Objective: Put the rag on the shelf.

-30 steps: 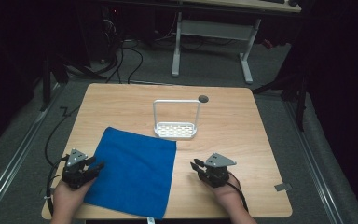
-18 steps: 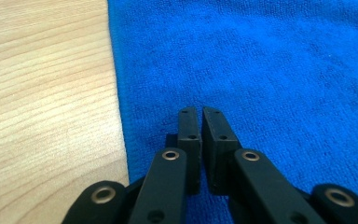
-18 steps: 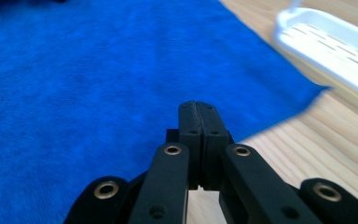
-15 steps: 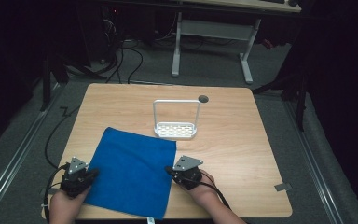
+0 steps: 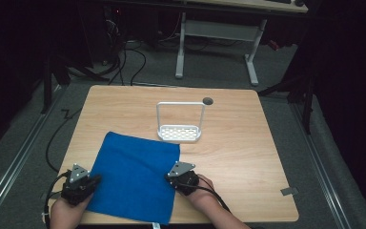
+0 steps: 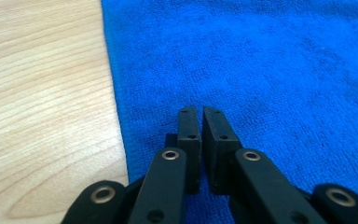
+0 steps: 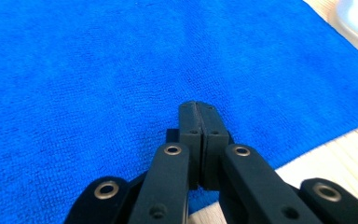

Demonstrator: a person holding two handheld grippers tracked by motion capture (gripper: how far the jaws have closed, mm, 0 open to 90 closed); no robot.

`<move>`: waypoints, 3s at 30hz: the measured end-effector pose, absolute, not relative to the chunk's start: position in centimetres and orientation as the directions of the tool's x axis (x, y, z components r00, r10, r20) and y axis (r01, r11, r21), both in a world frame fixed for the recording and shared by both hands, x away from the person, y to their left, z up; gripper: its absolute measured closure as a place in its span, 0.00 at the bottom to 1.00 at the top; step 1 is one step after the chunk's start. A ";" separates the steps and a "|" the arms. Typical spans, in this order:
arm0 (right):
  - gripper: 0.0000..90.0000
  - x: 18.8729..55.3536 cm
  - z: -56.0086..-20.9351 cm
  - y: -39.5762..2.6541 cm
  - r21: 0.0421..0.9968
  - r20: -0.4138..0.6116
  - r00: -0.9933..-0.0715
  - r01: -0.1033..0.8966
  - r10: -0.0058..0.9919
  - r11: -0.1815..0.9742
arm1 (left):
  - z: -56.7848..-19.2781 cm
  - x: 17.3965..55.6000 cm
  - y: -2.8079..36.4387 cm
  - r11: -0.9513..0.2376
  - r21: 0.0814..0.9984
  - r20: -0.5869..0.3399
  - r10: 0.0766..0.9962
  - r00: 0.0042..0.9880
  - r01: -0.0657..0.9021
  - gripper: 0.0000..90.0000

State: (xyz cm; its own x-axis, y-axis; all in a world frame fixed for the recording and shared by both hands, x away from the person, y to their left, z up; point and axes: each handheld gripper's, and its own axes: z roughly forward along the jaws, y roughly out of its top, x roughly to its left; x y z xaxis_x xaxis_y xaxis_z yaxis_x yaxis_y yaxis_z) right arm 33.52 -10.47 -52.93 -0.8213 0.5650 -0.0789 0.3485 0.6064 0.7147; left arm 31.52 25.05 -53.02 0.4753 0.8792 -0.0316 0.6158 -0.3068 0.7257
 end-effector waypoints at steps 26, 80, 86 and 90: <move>1.00 31.3 -52.8 -18.6 0.713 -0.069 -0.711 0.455 0.700 0.533 | -52.5 31.5 16.5 -0.501 0.700 -0.060 0.668 0.742 0.508 0.91; 0.85 32.0 -52.1 -25.0 0.777 -0.029 -0.533 0.520 0.845 0.355 | -51.6 34.0 16.3 -0.265 0.826 -0.131 0.768 0.626 0.498 0.68; 0.84 31.9 -51.7 -25.3 0.795 -0.018 -0.535 0.504 0.845 0.337 | -51.9 37.6 15.5 -0.268 0.814 -0.084 0.823 0.561 0.515 0.65; 0.84 31.8 -51.6 -25.3 0.797 -0.012 -0.537 0.504 0.843 0.333 | -52.2 39.7 14.4 -0.280 0.810 -0.049 0.843 0.535 0.515 0.63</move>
